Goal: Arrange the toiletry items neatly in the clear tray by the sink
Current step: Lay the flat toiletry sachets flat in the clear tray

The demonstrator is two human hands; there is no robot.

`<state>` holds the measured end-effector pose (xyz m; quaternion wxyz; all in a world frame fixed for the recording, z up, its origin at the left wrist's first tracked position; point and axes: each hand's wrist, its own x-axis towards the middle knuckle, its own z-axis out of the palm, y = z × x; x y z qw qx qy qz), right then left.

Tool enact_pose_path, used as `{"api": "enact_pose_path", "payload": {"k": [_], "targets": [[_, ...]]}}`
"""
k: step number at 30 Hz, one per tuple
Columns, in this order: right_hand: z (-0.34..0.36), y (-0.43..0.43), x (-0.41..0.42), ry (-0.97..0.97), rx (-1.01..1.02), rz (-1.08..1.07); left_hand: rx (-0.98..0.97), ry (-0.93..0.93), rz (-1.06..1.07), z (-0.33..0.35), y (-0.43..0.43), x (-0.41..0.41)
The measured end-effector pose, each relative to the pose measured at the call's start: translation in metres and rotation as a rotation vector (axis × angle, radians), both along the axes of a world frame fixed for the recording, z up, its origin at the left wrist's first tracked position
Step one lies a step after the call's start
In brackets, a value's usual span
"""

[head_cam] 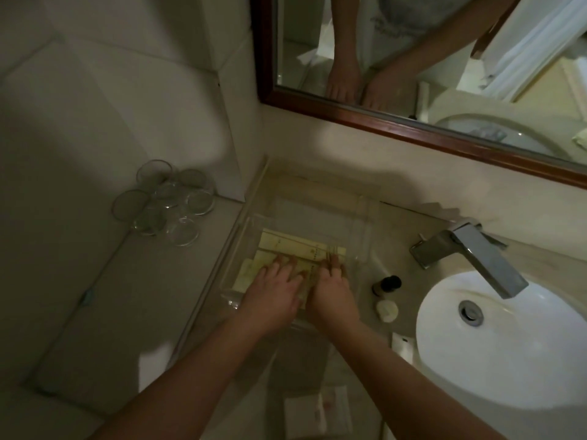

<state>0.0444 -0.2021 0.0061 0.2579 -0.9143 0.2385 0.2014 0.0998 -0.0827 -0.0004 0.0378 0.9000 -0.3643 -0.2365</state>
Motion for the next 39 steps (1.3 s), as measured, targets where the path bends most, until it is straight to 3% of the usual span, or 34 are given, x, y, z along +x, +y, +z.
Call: {"api": "enact_pose_path", "payload": {"k": [7,10,15,18,27,33,39], "targets": [[0.011,-0.009,-0.006,-0.161,0.036,-0.03,0.077,-0.012,0.047,0.002,-0.002,0.0],[0.012,-0.01,-0.014,-0.138,-0.032,-0.021,0.065,-0.006,0.081,0.002,0.001,0.002],[0.006,-0.005,-0.024,-0.095,-0.186,0.184,0.053,-0.044,0.135,0.008,0.014,-0.012],[0.002,-0.002,-0.027,-0.035,-0.181,0.253,0.073,-0.016,0.164,0.01,0.02,-0.027],[-0.002,0.001,-0.023,0.006,-0.177,0.244,0.089,0.015,0.107,0.009,0.03,-0.035],[-0.001,-0.007,-0.02,-0.063,-0.221,0.188,-0.07,-0.063,0.244,0.015,0.021,-0.012],[-0.005,-0.008,-0.003,-0.054,-0.212,0.163,0.044,-0.021,0.16,-0.004,0.004,0.028]]}}
